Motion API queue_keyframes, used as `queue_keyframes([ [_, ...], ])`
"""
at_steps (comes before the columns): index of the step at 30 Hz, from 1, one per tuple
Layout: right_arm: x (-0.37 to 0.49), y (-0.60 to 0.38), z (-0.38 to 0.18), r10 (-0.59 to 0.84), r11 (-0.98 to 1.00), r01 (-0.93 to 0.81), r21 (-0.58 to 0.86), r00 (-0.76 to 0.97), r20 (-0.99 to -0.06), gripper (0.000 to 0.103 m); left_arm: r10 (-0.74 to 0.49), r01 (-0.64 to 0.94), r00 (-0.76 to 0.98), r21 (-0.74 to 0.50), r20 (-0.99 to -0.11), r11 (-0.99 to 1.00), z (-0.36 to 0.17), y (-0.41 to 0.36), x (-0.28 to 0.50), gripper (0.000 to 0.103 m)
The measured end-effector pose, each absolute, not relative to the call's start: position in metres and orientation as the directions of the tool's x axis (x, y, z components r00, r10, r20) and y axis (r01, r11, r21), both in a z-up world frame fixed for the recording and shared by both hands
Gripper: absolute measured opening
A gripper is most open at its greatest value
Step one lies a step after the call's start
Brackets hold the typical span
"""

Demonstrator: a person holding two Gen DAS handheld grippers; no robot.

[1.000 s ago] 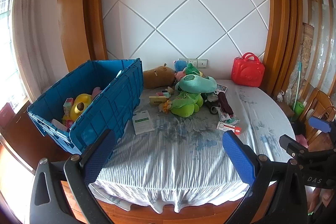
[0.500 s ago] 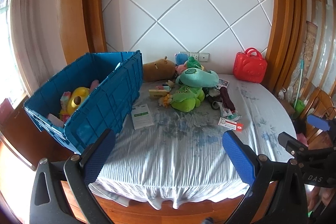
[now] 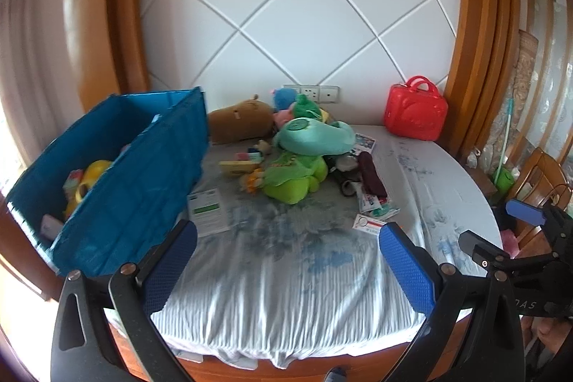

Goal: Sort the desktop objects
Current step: 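Approach the pile of plush toys on the bed with both tools, then grasp the teal neck pillow with the left gripper and lift it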

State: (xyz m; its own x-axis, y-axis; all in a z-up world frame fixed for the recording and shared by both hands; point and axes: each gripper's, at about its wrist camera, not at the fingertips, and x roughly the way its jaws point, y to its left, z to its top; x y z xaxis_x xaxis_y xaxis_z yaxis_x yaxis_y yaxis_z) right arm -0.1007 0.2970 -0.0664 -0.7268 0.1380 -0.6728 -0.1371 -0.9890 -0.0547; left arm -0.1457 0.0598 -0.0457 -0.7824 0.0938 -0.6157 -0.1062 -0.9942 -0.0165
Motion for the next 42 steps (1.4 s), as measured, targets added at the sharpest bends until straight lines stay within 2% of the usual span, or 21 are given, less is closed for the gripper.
queue_keyframes([
  [4,-0.122,0.333,-0.072,0.127,-0.99,-0.131,-0.047,-0.718,-0.684,0.103,0.078,-0.125,-0.811,0.041,-0.58,-0.991,-0.046,0.091,-0.173,0.103],
  [10,-0.149,0.371,-0.081,0.101,-0.993,-0.114,-0.029,-0.708,-0.699,0.103,0.098,-0.101,-0.77,-0.032,-0.63,-0.994,-0.052,0.105,-0.205,0.103],
  [18,-0.171,0.399,-0.086,0.088,-0.993,-0.116,-0.007,-0.711,-0.698,0.103,0.118,-0.181,-0.767,0.036,-0.63,-0.983,-0.066,0.14,-0.251,0.103],
  [29,-0.214,0.418,-0.085,0.175,-0.979,-0.197,-0.05,-0.688,-0.704,0.103,0.194,-0.296,-0.733,0.049,-0.652,-0.954,-0.106,0.151,-0.346,0.103],
  [42,-0.282,0.412,-0.128,0.234,-0.957,-0.28,-0.077,-0.582,-0.779,0.103,0.28,-0.477,-0.69,0.129,-0.667,-0.87,-0.16,0.147,-0.471,0.103],
])
